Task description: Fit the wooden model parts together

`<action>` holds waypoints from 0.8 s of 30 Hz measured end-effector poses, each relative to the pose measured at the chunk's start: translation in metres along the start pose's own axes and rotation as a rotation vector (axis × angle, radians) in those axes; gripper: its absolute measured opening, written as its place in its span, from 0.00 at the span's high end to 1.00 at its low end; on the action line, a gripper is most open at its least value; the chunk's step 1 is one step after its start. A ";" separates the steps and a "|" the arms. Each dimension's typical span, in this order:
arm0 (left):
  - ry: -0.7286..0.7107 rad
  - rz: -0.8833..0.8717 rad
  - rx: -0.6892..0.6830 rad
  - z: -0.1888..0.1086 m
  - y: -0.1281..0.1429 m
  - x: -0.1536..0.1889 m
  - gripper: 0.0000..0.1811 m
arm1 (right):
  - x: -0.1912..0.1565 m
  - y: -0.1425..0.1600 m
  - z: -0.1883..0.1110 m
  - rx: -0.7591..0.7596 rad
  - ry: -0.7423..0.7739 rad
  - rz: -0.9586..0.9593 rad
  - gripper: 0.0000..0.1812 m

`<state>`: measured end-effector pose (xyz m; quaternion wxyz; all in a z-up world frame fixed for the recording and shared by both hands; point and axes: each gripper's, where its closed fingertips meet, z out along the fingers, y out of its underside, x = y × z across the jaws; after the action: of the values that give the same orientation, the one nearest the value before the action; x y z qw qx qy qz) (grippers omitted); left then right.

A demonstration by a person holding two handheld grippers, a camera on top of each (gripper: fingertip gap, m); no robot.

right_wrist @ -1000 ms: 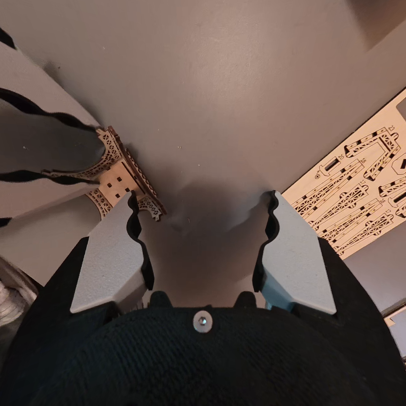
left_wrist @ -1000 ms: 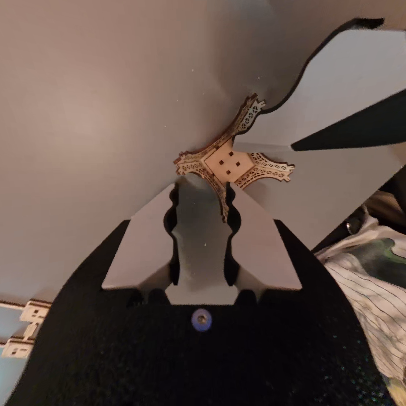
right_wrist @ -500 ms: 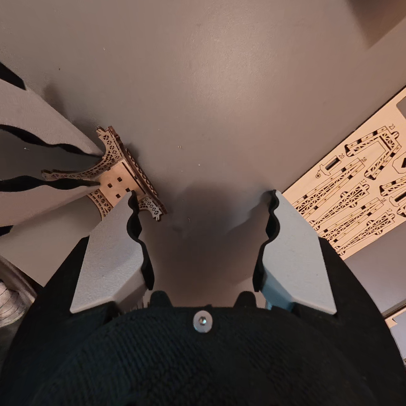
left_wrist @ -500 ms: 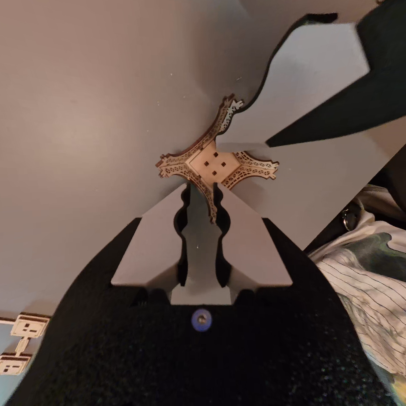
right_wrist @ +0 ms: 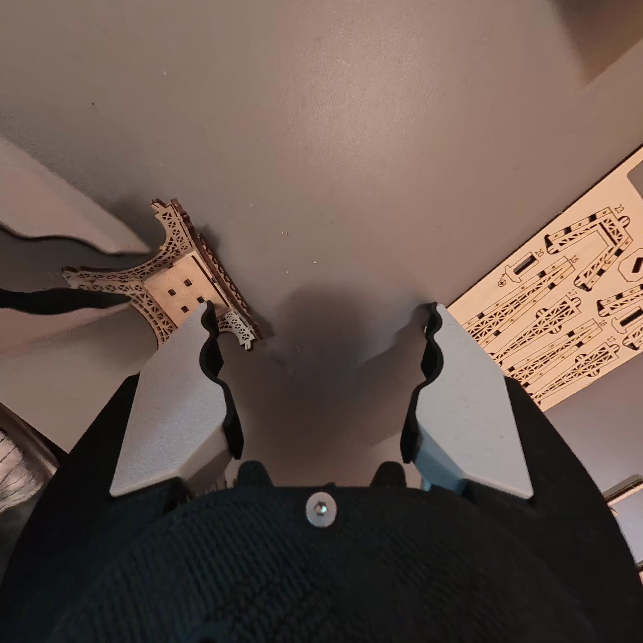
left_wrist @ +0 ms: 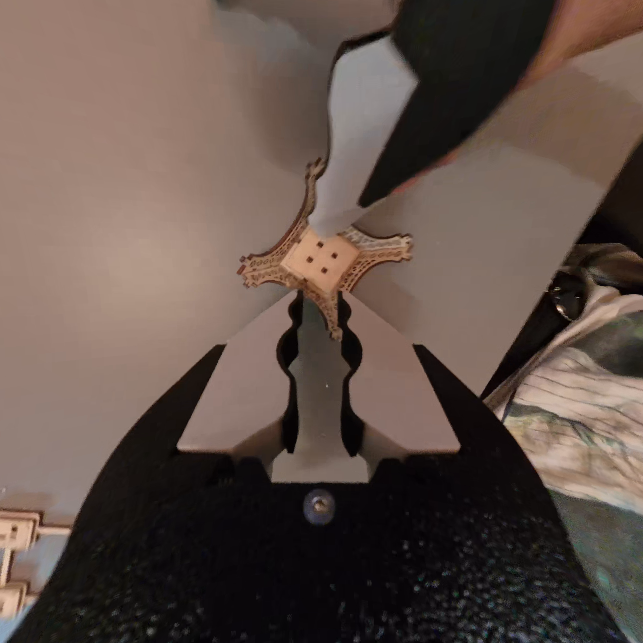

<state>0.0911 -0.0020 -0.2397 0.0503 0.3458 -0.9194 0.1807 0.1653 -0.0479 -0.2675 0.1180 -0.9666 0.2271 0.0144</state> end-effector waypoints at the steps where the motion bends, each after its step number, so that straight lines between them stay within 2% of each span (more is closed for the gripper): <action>1: 0.039 0.035 0.059 -0.007 -0.006 0.006 0.96 | 0.000 0.000 0.000 0.005 0.000 -0.004 0.35; 2: 0.090 0.074 0.125 -0.015 -0.013 0.013 1.00 | 0.000 0.000 0.000 0.009 -0.001 -0.006 0.35; 5: 0.180 0.284 0.241 -0.025 -0.019 0.032 1.00 | 0.001 -0.001 0.000 0.015 -0.001 -0.005 0.34; 7: 0.120 0.451 0.250 -0.022 -0.016 0.031 1.00 | 0.001 -0.001 0.000 0.020 -0.001 -0.006 0.34; 13: -0.042 0.770 0.208 -0.009 -0.021 0.024 1.00 | 0.001 0.000 0.000 0.006 -0.001 -0.005 0.34; 22: -0.116 0.903 -0.002 0.017 -0.008 0.007 1.00 | 0.001 0.000 0.000 -0.003 -0.001 -0.006 0.34; 24: -0.108 0.911 -0.001 0.018 -0.010 0.010 1.00 | 0.001 0.000 0.000 -0.001 -0.001 -0.005 0.34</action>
<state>0.0905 -0.0214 -0.2512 -0.0822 -0.0846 -0.9791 0.1659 0.1660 -0.0480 -0.2676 0.1178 -0.9672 0.2246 0.0146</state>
